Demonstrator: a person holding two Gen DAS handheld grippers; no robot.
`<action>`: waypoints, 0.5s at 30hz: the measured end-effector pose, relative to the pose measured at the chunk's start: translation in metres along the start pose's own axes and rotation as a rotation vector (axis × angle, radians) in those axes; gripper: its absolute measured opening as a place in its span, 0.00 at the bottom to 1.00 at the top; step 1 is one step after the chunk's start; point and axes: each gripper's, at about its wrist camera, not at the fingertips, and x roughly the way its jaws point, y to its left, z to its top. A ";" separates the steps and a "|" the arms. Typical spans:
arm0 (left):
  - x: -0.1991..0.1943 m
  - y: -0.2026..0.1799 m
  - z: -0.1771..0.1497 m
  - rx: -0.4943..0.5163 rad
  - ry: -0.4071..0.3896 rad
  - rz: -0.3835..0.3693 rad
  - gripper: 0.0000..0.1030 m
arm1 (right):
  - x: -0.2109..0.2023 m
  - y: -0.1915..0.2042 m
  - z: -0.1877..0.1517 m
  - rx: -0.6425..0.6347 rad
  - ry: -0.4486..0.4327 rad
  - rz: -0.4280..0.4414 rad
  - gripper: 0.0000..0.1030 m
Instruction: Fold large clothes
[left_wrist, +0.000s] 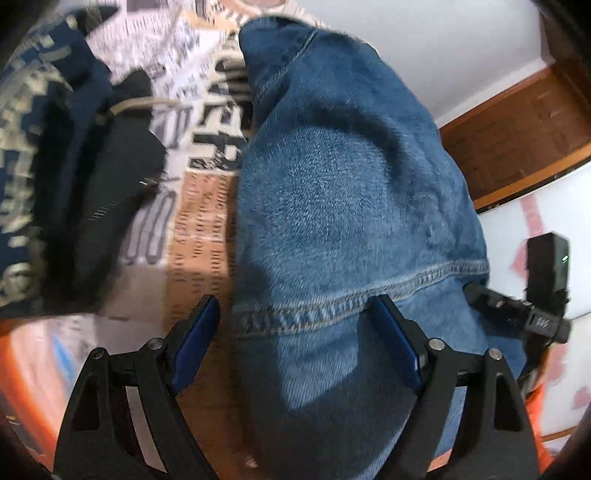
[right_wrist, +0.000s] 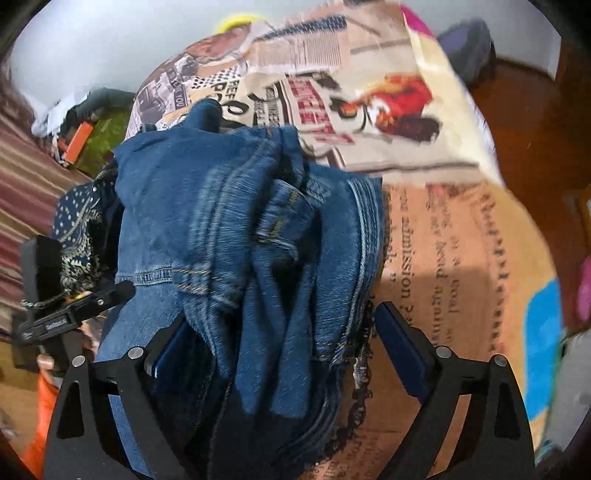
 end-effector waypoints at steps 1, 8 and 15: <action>0.003 0.000 0.002 -0.003 0.005 -0.018 0.82 | 0.001 0.000 0.000 -0.001 -0.001 0.011 0.91; 0.018 -0.004 0.021 0.007 0.027 -0.076 0.82 | 0.006 0.003 0.015 -0.021 0.014 0.041 0.98; 0.028 0.004 0.033 -0.065 0.029 -0.152 0.81 | 0.007 0.005 0.023 -0.017 0.005 0.063 0.98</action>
